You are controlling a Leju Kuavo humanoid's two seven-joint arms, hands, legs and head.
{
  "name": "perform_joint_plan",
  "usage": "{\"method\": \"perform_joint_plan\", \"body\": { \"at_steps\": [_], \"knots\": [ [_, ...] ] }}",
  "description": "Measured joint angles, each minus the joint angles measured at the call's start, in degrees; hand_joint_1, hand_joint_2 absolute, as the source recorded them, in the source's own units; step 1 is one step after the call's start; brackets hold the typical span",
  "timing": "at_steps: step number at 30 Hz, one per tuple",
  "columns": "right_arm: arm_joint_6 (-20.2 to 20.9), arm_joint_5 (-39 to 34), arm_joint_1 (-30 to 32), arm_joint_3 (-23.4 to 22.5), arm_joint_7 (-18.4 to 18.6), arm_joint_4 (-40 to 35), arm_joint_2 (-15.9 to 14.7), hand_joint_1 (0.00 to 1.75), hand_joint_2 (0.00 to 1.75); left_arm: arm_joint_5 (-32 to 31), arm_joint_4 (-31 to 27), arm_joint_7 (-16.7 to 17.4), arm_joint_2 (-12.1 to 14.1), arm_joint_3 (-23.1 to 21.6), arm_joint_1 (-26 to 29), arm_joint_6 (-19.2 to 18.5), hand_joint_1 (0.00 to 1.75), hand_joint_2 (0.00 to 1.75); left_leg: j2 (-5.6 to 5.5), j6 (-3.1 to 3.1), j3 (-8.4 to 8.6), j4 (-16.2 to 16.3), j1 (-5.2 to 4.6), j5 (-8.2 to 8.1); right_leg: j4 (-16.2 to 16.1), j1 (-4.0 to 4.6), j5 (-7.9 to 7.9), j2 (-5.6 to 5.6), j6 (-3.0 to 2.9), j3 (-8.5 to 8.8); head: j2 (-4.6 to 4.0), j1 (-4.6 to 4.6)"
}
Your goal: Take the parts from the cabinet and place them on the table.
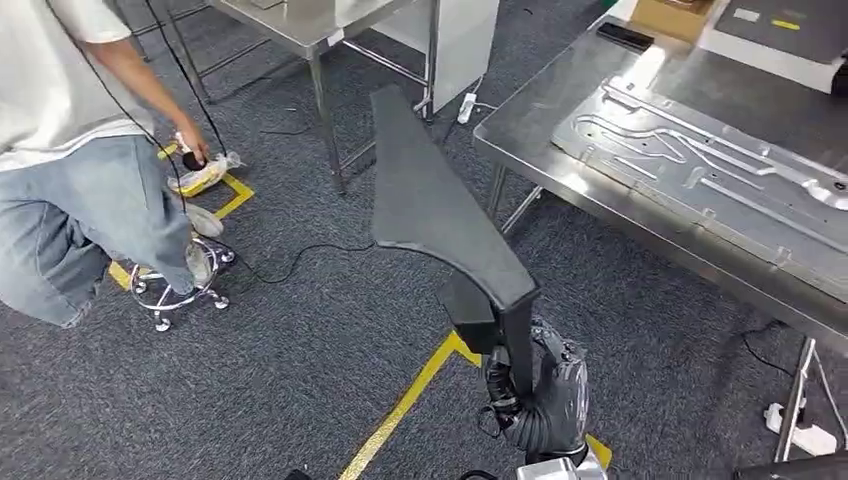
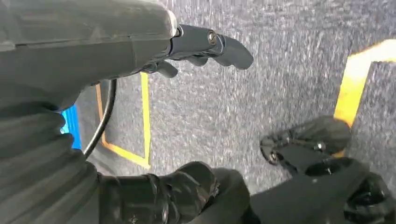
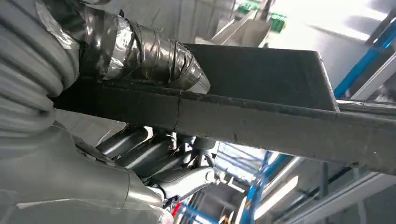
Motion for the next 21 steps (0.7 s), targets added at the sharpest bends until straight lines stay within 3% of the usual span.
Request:
{"method": "perform_joint_plan", "body": {
  "at_steps": [1, 2, 3, 4, 7, 8, 9, 10, 11, 12, 13, 14, 15, 16, 17, 18, 19, 21],
  "knots": [
    [0.17, -0.04, -0.05, 0.00, 0.04, 0.00, 0.00, 1.69, 1.75, 0.06, 0.00, -0.11, -0.02, 0.09, 0.00, 0.00, 0.00, 1.75, 0.57, -0.19, 0.28, 0.03, 0.01, -0.22, -4.74, -0.04, 2.52, -0.51, -0.07, 2.61, 0.00, 0.00],
    [0.26, -0.15, -0.11, 0.00, 0.13, -0.02, 0.00, 1.69, 1.75, 0.11, 0.00, -0.22, -0.04, 0.20, 0.01, 0.00, 0.00, 1.75, 1.05, -0.40, 0.67, 0.05, 0.01, -0.47, -10.11, 0.02, 4.83, -1.73, -0.30, 5.62, 0.00, -0.02],
    [0.30, -0.17, -0.26, 0.00, 0.20, 0.00, 0.00, 1.69, 1.75, 0.20, 0.00, -0.35, -0.07, 0.28, 0.13, 0.07, 0.00, 1.75, 1.48, -0.73, 0.92, 0.05, -0.18, -0.72, -13.36, 0.61, 4.26, -5.17, -0.63, 7.47, 0.00, 0.02],
    [0.41, -0.22, -0.51, 0.02, 0.28, 0.09, 0.00, 1.69, 1.75, 0.48, 0.00, -0.61, -0.09, 0.44, 0.17, 0.13, 0.00, 1.75, 1.94, -1.14, 0.95, 0.26, -0.55, -0.97, -13.81, 1.15, 4.34, -4.97, -1.13, 7.35, 0.00, -0.08],
    [1.20, -0.50, -0.71, 0.00, 0.35, 0.26, 0.00, 1.69, 1.75, 0.90, 0.00, -1.14, -0.11, 1.07, 0.20, 0.31, 0.00, 1.75, 3.78, -1.84, 1.69, -0.26, -0.65, -1.21, -13.74, 1.33, 4.19, -2.99, -1.71, 7.08, 0.00, -0.07],
    [1.42, -0.55, -0.95, 0.00, 0.37, 0.28, 0.02, 1.69, 1.75, 1.05, -0.02, -1.44, -0.13, 1.31, 0.22, 0.39, 0.00, 1.75, 4.18, -2.28, 1.54, -0.10, -0.59, -1.81, -14.38, 0.66, 4.54, -2.25, -2.27, 7.54, 0.00, -0.06],
    [1.70, -0.57, -1.15, 0.09, 0.37, 0.44, 0.02, 1.69, 1.75, 1.18, -0.02, -1.68, -0.13, 1.51, 0.24, 0.46, 0.00, 1.75, 1.38, -2.47, 1.46, 1.28, -0.20, -2.84, -14.56, 0.60, 4.59, -1.74, -2.54, 7.69, 0.00, -0.13],
    [2.08, -0.81, -1.64, 0.15, 0.39, 0.63, 0.07, 1.69, 1.75, 1.29, -0.02, -2.01, -0.13, 1.81, 0.44, 0.52, 0.00, 1.75, -0.96, -2.51, -0.13, 4.79, -0.10, -5.00, -14.53, 0.52, 4.64, -1.25, -2.91, 7.66, 0.00, -0.35],
    [2.42, -1.11, -2.02, 0.17, 0.44, 0.85, 0.09, 1.69, 1.75, 1.61, -0.02, -2.14, -0.13, 2.14, 0.75, 0.61, 0.00, 1.75, -2.11, -2.57, -2.50, 9.66, -0.09, -7.31, -14.52, 0.52, 4.64, -0.51, -3.04, 7.62, 0.00, -0.37],
    [2.75, -1.37, -2.23, 0.18, 0.50, 1.13, 0.07, 1.69, 1.75, 1.88, -0.02, -2.58, -0.15, 2.49, 0.80, 0.74, 0.00, 1.75, -2.54, -2.67, -5.16, 14.80, -0.10, -9.27, -14.49, 0.62, 4.60, 0.21, -3.11, 7.62, 0.00, -0.39],
    [3.21, -1.57, -2.37, 0.20, 0.52, 1.47, 0.07, 1.69, 1.75, 2.14, -0.02, -2.91, -0.15, 2.86, 0.81, 0.90, 0.00, 1.75, -2.57, -2.71, -6.88, 17.89, -0.11, -9.81, -14.38, 0.68, 4.59, 0.93, -3.11, 7.63, 0.00, -0.39],
    [3.56, -1.71, -2.59, 0.20, 0.55, 1.79, 0.07, 1.69, 1.75, 2.45, -0.02, -3.24, -0.15, 3.13, 0.86, 1.05, 0.00, 1.75, -2.57, -2.65, -7.42, 18.31, -0.11, -8.90, -14.25, 0.71, 4.55, 1.68, -3.18, 7.65, 0.00, -0.39],
    [3.89, -1.88, -2.92, 0.20, 0.55, 2.17, 0.07, 1.69, 1.75, 2.62, -0.02, -3.50, -0.15, 3.51, 0.97, 1.22, 0.00, 1.75, -2.60, -2.55, -6.81, 16.20, -0.10, -6.77, -14.07, 0.71, 4.49, 2.51, -3.19, 7.67, 0.00, -0.39],
    [4.44, -2.16, -3.35, 0.26, 0.52, 2.58, 0.09, 1.69, 1.75, 3.02, -0.02, -3.96, -0.15, 4.04, 1.14, 1.40, 0.00, 1.75, -2.79, -2.40, -5.11, 11.79, -0.09, -3.72, -13.90, 0.68, 4.41, 3.48, -3.11, 7.75, 0.00, -0.39],
    [4.76, -2.45, -3.74, 0.35, 0.50, 2.91, 0.11, 1.69, 1.75, 3.15, -0.02, -4.39, -0.15, 4.46, 1.43, 1.55, 0.00, 1.75, -3.82, -2.19, -2.83, 6.03, -0.03, -0.47, -13.70, 0.65, 4.26, 4.40, -2.89, 7.83, 0.00, -0.42],
    [5.01, -2.73, -4.11, 0.39, 0.46, 3.24, 0.24, 1.69, 1.75, 3.43, 0.00, -4.61, -0.15, 4.81, 1.99, 1.62, 0.00, 1.75, -4.82, -1.86, -1.79, 2.59, 0.00, 0.49, -13.48, 0.61, 4.09, 4.53, -2.79, 7.59, 0.00, -0.37],
    [5.22, -2.86, -4.53, 0.39, 0.41, 3.67, 0.37, 1.69, 1.75, 3.69, 0.02, -4.98, -0.15, 5.25, 2.26, 1.75, 0.00, 1.75, -5.09, -1.86, -1.70, 1.56, -0.07, 0.10, -12.85, 0.97, 4.04, 5.28, -2.45, 7.14, 0.00, -0.44],
    [5.20, -2.99, -4.91, 0.39, 0.42, 4.15, 0.55, 1.69, 1.75, 4.26, 0.00, -5.29, -0.26, 6.03, 2.12, 2.38, 0.00, 1.75, -5.09, -1.47, -1.91, 1.93, -0.25, 0.24, -13.23, 0.68, 4.35, 5.55, -1.74, 6.75, 0.00, -0.39]
  ]
}}
